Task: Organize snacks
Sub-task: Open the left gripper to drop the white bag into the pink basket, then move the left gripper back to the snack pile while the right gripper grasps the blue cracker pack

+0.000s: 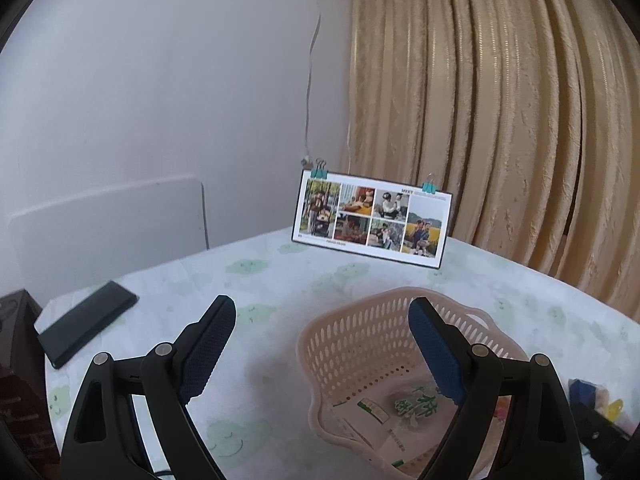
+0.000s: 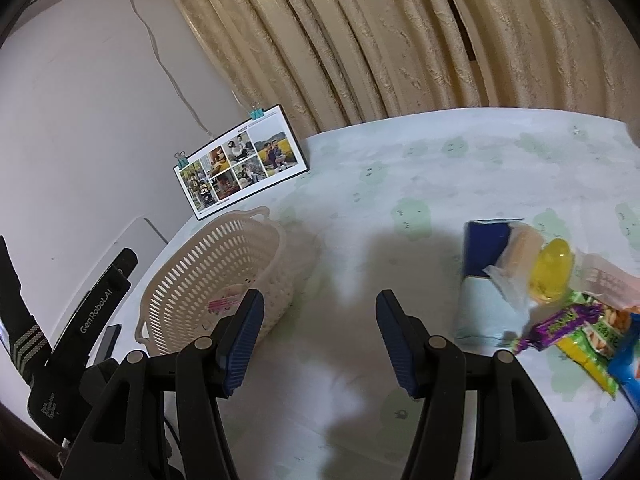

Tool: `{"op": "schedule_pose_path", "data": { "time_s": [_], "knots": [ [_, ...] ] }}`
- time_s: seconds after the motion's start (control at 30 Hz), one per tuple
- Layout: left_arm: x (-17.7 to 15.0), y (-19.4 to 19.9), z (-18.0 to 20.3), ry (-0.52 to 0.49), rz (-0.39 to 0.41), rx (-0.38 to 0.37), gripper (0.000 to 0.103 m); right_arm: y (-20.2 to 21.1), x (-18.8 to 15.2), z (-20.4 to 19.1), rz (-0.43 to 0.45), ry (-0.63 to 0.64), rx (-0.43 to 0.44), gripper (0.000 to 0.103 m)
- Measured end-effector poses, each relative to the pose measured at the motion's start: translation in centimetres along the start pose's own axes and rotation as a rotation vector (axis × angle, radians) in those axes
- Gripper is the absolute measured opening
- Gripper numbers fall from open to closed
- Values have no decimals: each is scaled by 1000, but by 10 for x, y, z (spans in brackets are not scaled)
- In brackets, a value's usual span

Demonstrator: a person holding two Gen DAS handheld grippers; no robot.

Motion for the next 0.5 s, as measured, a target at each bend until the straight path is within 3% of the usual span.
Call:
{"op": "schedule_pose_path", "data": {
  "time_s": [0.33,0.5],
  "knots": [
    [7,27,26,-115,140,8,89,14,-7,42,12,-25,-71,56],
    [5,33,33,-132,149,4,89,25,-8,70,27,-59,-111,56]
  ]
}}
Point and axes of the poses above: each gripper's, at about its wrist camera, not at the fingertips, and y roughly against the way its jaws point, z to its right, x to its top, the point moved 8 cm from there along -y, roughly the way its jaws point, and after that the axes turned 11 degrees about -x, right-handed, at the moved point
